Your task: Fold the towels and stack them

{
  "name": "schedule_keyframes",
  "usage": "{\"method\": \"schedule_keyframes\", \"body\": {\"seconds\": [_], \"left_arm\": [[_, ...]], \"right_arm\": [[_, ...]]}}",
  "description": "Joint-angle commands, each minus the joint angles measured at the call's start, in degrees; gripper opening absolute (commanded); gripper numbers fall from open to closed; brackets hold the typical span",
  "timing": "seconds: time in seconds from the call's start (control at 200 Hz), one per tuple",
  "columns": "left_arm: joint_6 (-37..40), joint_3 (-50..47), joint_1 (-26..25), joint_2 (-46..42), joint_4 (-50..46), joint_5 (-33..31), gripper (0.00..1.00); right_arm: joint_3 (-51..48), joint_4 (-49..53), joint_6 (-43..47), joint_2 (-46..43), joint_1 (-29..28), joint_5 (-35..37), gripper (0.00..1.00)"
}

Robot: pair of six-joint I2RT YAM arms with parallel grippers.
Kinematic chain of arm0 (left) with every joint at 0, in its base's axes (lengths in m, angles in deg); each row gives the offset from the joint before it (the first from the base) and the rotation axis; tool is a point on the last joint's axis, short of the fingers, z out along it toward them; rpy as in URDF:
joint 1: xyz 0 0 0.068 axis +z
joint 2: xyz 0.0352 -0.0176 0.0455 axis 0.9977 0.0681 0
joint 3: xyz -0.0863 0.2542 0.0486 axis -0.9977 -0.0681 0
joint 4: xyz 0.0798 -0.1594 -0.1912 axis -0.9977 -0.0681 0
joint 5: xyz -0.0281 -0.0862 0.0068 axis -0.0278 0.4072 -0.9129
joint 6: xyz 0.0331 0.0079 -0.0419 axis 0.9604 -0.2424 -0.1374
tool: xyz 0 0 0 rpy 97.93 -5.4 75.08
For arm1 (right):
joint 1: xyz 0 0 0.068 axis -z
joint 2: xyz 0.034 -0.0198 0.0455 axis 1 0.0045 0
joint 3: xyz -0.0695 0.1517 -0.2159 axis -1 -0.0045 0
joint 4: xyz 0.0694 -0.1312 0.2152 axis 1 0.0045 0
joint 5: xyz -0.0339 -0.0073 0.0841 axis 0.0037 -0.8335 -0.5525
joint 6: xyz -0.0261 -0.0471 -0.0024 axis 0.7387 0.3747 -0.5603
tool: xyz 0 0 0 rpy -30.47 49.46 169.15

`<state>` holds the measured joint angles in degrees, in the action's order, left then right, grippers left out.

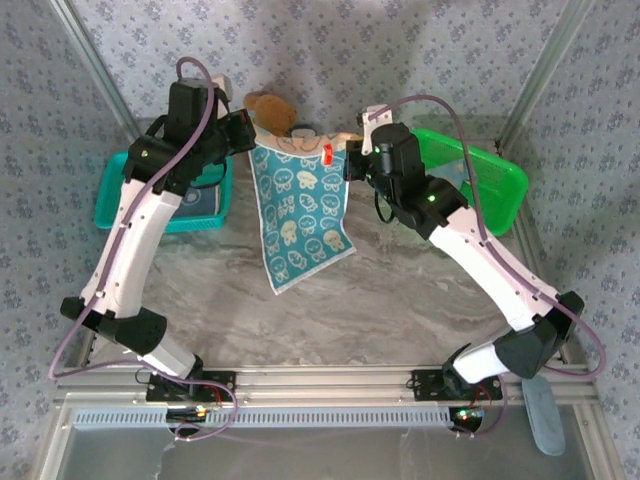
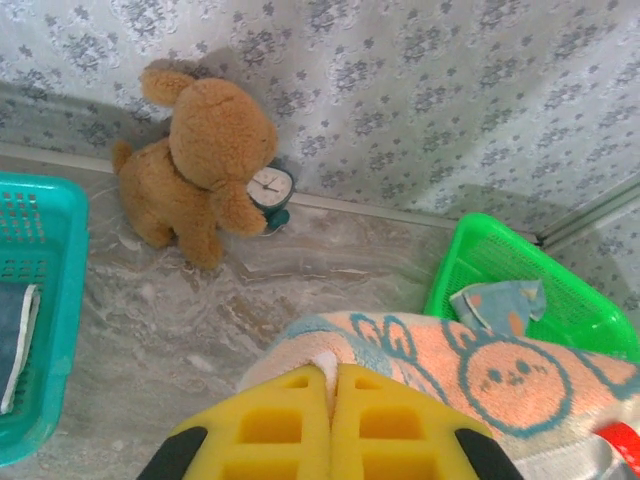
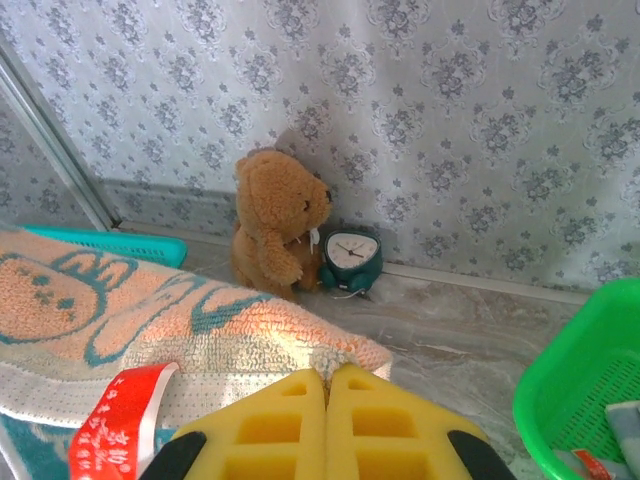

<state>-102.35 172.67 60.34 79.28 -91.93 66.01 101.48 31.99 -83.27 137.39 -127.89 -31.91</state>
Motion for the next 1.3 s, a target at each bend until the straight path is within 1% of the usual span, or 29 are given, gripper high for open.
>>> {"method": "schedule_keyframes", "body": {"seconds": [0.0, 0.19, 0.31, 0.45, 0.665, 0.75, 0.844, 0.899, 0.969, 1.084, 1.129, 1.294], "left_arm": [[1.5, 4.3, 0.1, -1.2, -2.6, 2.3, 0.0], [0.7, 3.8, -0.2, -4.3, -3.0, 3.5, 0.0], [0.0, 2.4, -0.7, -7.3, -3.2, 3.7, 0.0], [-2.1, 0.9, -1.4, -11.3, -4.3, 4.6, 0.0], [-5.0, -1.4, -4.4, -17.0, -5.2, 3.7, 0.0], [-5.7, -1.5, -5.7, -18.3, -5.6, 2.4, 0.0], [-6.2, -2.0, -5.9, -18.7, -5.7, 2.2, 0.0], [-6.2, -2.6, -5.9, -18.3, -5.5, 2.1, 0.0], [-6.1, -4.1, -5.8, -17.4, -5.5, 1.9, 0.0], [-5.4, -6.4, -4.7, -14.1, -5.4, 2.6, 0.0], [-5.2, -7.9, -3.4, -12.5, -4.6, 4.1, 0.0], [-5.0, -13.2, 1.3, -6.0, 2.1, 8.2, 0.0]], "right_arm": [[3.2, -2.2, 2.0, -1.2, 0.0, -2.8, 0.0], [3.2, -2.4, 1.4, -3.9, -0.3, -4.1, 0.0], [2.8, -1.3, 1.2, -6.1, -2.2, -3.5, 0.0], [1.0, -0.6, 3.1, -9.7, -7.6, 0.9, 0.0], [-0.5, 1.9, 4.5, -15.5, -16.4, 8.7, 0.0], [-0.7, 2.8, 4.5, -16.7, -18.4, 11.0, 0.0], [-0.5, 5.0, 4.8, -17.1, -18.5, 12.0, 0.0], [-1.1, 5.9, 4.0, -17.1, -18.0, 11.9, 0.0], [-1.9, 6.4, 2.2, -16.8, -15.1, 10.4, 0.0], [-2.6, 8.7, -2.6, -15.0, -6.9, 2.9, 0.0], [-3.3, 8.7, -3.9, -14.1, -3.7, -0.7, 0.0], [-4.9, 5.6, -5.0, -7.3, 5.8, -10.3, 0.0]]}}
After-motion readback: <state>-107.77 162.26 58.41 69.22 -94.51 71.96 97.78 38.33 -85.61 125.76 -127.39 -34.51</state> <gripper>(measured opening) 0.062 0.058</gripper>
